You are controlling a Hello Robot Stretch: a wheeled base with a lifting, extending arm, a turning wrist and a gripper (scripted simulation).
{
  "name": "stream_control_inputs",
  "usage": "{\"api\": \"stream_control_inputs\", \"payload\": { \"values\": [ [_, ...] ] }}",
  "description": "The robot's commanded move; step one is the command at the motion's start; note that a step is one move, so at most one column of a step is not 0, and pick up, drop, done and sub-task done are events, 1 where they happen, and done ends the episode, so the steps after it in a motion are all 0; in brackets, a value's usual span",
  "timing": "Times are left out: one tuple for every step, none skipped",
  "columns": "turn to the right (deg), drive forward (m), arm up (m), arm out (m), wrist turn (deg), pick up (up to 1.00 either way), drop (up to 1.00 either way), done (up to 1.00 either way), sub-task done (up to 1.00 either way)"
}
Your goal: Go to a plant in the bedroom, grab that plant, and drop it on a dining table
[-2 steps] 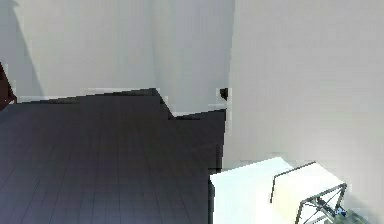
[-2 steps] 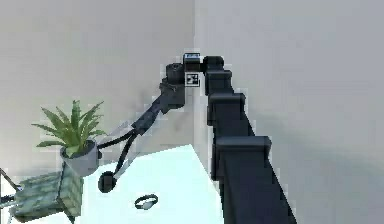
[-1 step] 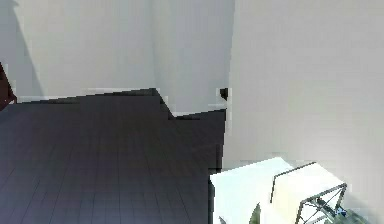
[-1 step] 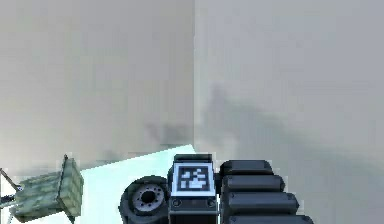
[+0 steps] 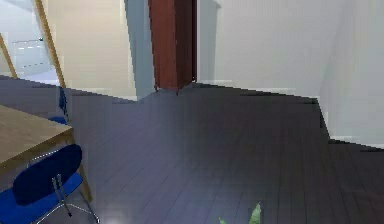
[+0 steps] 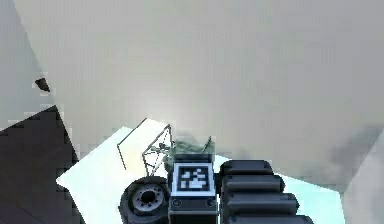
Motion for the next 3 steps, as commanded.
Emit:
{"api": "stream_control_inputs", "payload": {
  "values": [
    [-18.0, 0.0, 0.0, 0.0, 0.0, 0.0, 0.0, 0.0, 0.0],
    [0.0, 0.25, 0.0, 0.0, 0.0, 0.0, 0.0, 0.0, 0.0],
    [18.0, 0.0, 0.0, 0.0, 0.0, 0.0, 0.0, 0.0, 0.0]
  ]
}}
